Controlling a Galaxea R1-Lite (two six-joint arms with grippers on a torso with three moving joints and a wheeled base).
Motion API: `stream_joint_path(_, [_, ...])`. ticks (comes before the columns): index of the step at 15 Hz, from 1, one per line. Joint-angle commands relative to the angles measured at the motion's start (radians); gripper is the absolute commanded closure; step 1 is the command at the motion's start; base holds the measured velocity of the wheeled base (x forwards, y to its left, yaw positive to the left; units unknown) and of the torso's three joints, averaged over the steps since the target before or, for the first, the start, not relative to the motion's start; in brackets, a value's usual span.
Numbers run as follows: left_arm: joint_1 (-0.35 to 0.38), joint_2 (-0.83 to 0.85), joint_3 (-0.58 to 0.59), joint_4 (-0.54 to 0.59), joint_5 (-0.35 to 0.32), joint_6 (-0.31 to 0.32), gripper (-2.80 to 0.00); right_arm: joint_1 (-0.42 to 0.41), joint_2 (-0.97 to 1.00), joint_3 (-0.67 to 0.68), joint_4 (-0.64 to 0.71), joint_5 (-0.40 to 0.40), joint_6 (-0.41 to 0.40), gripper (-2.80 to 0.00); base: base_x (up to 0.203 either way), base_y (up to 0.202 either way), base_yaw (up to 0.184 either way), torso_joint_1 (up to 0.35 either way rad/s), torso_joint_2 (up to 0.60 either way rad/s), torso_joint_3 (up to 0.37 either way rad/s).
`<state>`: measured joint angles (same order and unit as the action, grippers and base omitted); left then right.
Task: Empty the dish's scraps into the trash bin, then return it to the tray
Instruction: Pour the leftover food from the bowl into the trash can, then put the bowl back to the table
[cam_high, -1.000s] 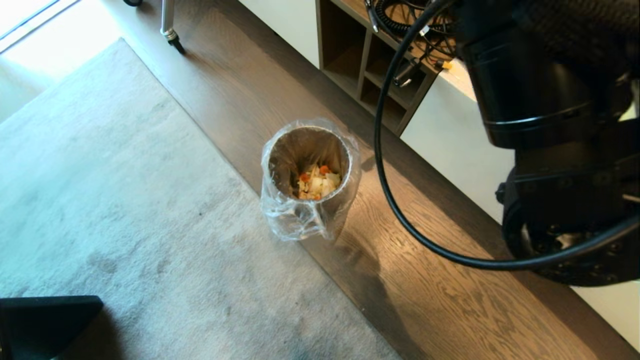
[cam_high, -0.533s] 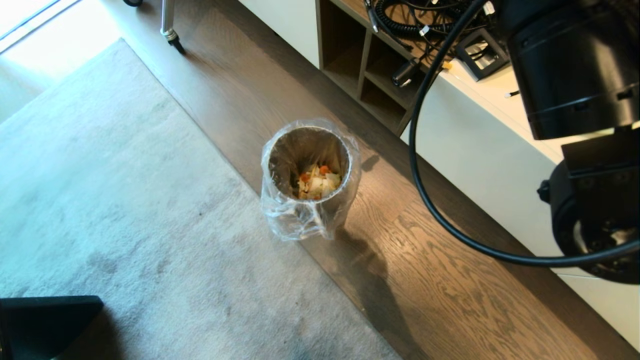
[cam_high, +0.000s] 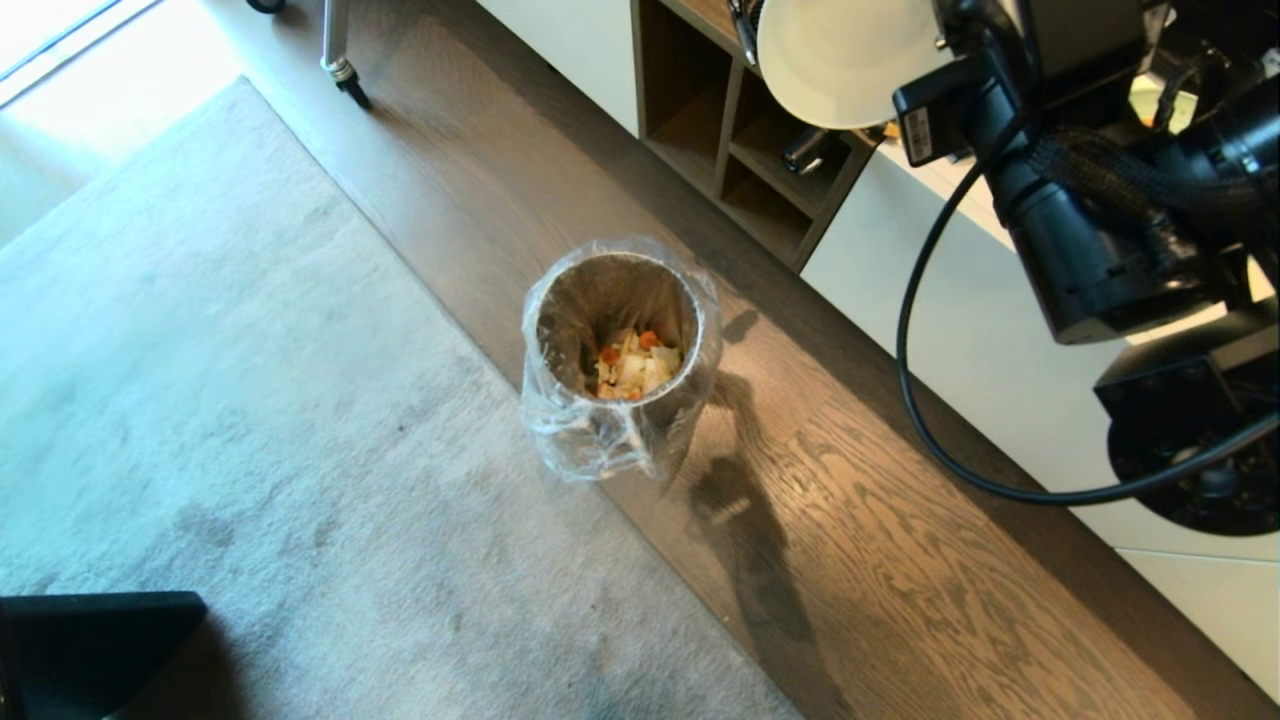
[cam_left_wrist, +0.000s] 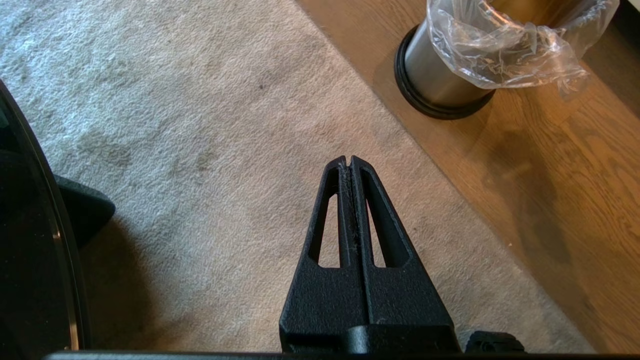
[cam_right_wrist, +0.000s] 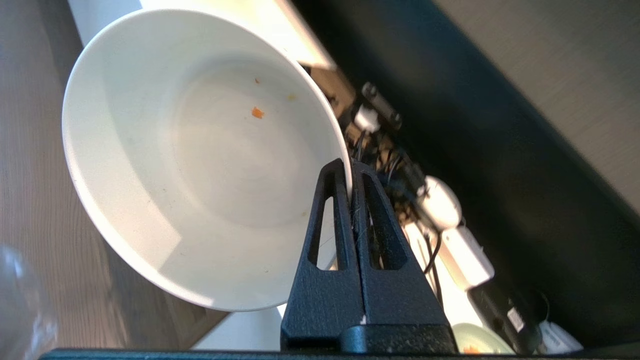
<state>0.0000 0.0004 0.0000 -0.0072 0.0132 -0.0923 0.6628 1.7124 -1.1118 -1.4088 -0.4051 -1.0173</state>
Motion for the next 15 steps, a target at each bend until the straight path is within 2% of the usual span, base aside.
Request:
stream_joint_path(1, [0.0,0.0,0.0,0.0,0.001,-0.001,0.0,-0.063,-0.025,0.053,0.031,-0.003,0.041,0.0,0.0,0.0,0.0,0.0,0.0,0.0])
stream_joint_path(5, [0.0,0.0,0.0,0.0,0.001,-0.001,0.0,-0.115,-0.043,0.073,0.083,0.0,0.099,0.0,0.0,0.0,0.0,0.0,0.0,0.0])
stream_joint_path(11, [0.0,0.0,0.0,0.0,0.001,-0.001,0.0,-0.115,-0.082,0.087,0.135,0.003,0.094,0.0,0.0,0.0,0.0,0.0,0.0,0.0])
stream_joint_path(15, [0.0,0.0,0.0,0.0,0.001,-0.001,0.0,-0.114,-0.16,0.147,0.231,0.01,0.1,0.0,0.0,0.0,0.0,0.0,0.0,0.0])
